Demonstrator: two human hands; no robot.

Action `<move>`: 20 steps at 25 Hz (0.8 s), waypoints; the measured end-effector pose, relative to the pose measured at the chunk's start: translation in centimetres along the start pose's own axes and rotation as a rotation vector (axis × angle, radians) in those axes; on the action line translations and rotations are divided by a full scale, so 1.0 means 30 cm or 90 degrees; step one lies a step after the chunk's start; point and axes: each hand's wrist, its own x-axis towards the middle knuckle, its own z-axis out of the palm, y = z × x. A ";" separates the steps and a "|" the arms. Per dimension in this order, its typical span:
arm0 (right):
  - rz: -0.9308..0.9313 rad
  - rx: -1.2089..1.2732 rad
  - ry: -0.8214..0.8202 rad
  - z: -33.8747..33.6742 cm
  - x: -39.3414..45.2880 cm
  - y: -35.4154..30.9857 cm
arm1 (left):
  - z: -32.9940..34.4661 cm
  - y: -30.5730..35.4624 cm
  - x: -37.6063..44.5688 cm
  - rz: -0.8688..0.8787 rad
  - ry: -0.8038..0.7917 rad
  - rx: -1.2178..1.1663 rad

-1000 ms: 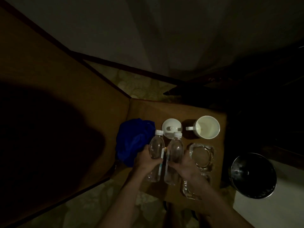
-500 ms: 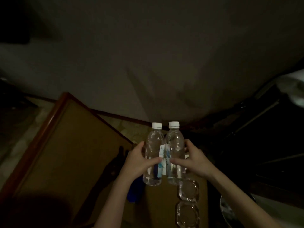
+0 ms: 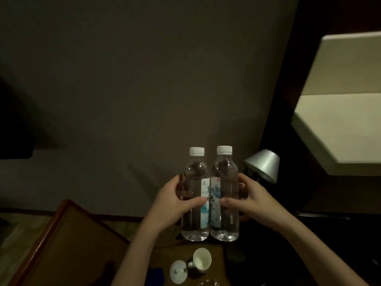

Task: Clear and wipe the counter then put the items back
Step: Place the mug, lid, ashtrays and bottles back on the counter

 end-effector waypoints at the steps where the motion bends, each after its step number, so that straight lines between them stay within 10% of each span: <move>1: -0.013 0.003 0.016 -0.065 -0.022 -0.016 | 0.034 0.060 0.012 0.020 -0.002 0.004; 20: -0.076 -0.028 0.191 -1.368 -0.448 0.070 | 1.053 0.973 0.299 0.229 -0.025 0.013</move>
